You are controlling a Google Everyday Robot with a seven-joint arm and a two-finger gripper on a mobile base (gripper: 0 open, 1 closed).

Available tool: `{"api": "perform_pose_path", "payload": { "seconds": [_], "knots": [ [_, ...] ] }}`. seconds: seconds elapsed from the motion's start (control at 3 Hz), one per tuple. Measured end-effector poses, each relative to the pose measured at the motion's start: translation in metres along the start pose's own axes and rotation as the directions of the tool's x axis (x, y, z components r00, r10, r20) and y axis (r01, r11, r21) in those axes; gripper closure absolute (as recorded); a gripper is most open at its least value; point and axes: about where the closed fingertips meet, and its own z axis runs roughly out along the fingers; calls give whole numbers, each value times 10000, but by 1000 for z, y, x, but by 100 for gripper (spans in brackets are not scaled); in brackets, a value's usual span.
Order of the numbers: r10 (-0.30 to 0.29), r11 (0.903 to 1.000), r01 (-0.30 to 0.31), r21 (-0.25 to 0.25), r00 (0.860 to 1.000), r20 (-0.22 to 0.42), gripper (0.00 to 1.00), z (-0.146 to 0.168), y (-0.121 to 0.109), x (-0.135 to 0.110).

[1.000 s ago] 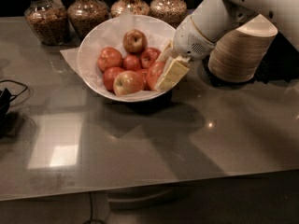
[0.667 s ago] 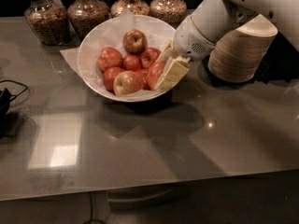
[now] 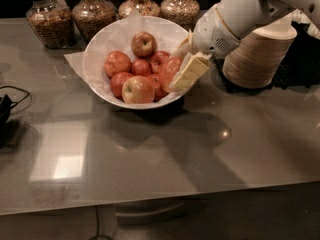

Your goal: Pick apple from white bowl

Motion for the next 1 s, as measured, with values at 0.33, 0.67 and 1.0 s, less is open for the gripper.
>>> {"api": "perform_pose_path", "payload": {
  "seconds": [0.33, 0.67, 1.0],
  "knots": [
    [-300, 9994, 289, 187, 9978, 585, 100, -20, -1, -18],
    [-853, 9958, 809, 435, 9901, 1112, 100, -42, -1, -44],
    [-1879, 9801, 1782, 877, 9750, 1185, 100, -75, 3, -84]
  ]
}}
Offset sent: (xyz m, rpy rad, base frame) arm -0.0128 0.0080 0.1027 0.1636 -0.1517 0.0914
